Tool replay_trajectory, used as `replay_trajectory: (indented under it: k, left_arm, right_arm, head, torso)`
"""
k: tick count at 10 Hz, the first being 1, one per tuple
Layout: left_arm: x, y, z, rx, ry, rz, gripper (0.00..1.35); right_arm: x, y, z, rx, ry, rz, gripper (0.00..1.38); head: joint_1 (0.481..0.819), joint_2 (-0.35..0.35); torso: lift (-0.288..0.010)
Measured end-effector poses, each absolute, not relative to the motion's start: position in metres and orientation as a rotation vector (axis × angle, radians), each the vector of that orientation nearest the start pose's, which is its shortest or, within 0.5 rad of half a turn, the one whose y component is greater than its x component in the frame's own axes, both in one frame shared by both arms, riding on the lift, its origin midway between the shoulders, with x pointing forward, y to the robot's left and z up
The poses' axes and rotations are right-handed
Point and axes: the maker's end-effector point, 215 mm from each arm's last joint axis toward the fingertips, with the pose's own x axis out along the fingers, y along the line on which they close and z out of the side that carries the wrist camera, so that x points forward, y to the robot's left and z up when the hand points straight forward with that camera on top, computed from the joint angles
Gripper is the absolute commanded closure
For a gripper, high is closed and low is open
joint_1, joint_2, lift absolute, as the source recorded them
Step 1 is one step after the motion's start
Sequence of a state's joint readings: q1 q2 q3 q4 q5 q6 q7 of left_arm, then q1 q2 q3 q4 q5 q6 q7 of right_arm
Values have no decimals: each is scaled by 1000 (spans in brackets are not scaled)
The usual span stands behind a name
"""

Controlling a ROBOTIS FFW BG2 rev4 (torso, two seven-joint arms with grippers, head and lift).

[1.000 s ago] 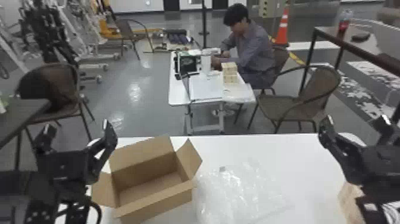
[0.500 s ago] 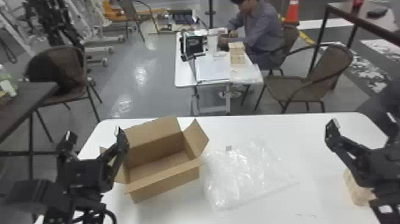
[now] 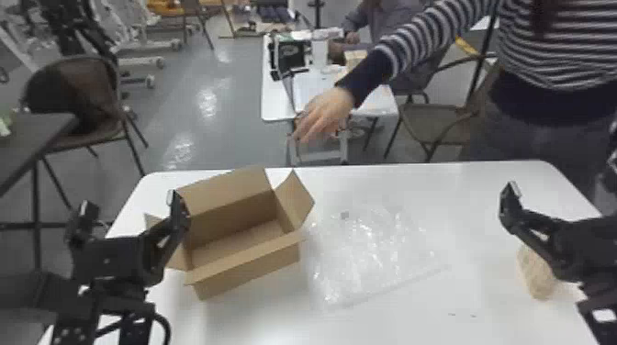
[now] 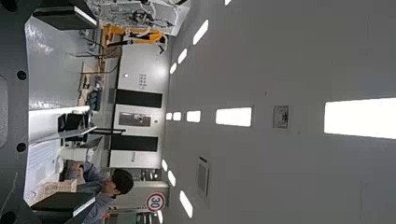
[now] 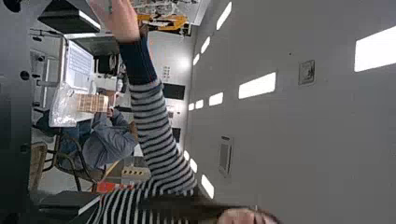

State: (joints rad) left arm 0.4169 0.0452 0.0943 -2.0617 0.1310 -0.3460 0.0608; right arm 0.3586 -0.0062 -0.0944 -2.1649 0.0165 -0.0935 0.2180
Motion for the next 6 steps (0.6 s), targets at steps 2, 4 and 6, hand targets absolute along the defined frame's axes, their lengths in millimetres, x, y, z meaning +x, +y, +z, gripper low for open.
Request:
replay_trajectory:
  k: [2, 4, 6]
  left_arm:
    - [446, 288, -210, -85, -360, 116, -2]
    - [445, 280, -218, -259, -407, 157, -2]
    - [445, 279, -201, -294, -504, 173, -2]
  right_arm:
    - [468, -246, -205, -55, -190, 130, -2]
    - [465, -254, -221, -12, -121, 116, -2]
    - [461, -263, -221, -6, -192, 26, -2]
  head:
    - [643, 57]
    - [670, 32]
    - [660, 17]
  torso:
    - [-100]
    - [-100]
    - [-100]
